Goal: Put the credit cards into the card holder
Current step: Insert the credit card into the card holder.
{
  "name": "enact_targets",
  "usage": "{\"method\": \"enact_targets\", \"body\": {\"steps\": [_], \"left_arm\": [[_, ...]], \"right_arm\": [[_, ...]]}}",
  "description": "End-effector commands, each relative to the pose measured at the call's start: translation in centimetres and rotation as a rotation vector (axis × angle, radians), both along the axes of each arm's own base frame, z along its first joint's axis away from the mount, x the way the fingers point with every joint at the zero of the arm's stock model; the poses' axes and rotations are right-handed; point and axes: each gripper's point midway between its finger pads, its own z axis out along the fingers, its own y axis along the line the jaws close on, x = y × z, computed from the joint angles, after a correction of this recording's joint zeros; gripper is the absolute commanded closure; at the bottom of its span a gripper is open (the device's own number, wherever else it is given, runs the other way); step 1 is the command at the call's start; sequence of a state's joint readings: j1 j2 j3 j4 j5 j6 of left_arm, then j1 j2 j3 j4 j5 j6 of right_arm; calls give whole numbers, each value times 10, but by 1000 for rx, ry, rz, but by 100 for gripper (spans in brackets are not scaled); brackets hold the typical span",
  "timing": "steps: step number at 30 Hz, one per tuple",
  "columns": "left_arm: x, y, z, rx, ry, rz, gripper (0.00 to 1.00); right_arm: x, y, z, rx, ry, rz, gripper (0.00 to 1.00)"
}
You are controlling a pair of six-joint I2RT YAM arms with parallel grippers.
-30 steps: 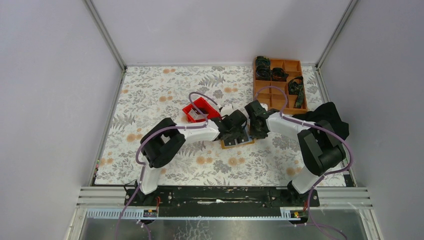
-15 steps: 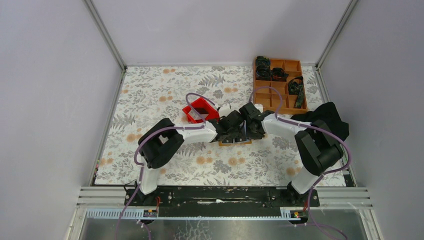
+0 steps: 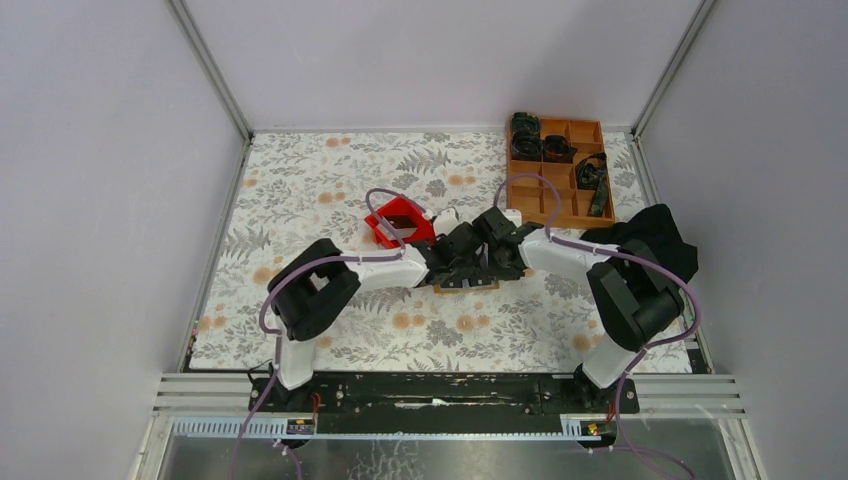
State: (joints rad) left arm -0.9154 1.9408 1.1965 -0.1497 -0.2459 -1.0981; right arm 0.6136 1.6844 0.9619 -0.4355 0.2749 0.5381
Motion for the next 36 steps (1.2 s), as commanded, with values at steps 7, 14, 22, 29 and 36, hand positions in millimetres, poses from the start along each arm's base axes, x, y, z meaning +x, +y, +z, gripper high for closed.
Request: {"method": "enact_targets", "body": {"steps": [7,14,22,29,36], "left_arm": [[0,-4,31,-97,-85,25,56],[-3,-4,28,-107,-79,15,56],[-8,-16,18,-126,-39,-19,57],[-11,-11,21,-118,-40,-15,53],[-8,11,41,-77,-93,41,44]], "right_arm": [[-21,16,1,39,45,13,70],[-17,19,14,55,20,14,70],[-21,21,16,73,34,14,70],[-20,19,25,77,12,15,70],[-17,20,37,86,-13,29,70]]}}
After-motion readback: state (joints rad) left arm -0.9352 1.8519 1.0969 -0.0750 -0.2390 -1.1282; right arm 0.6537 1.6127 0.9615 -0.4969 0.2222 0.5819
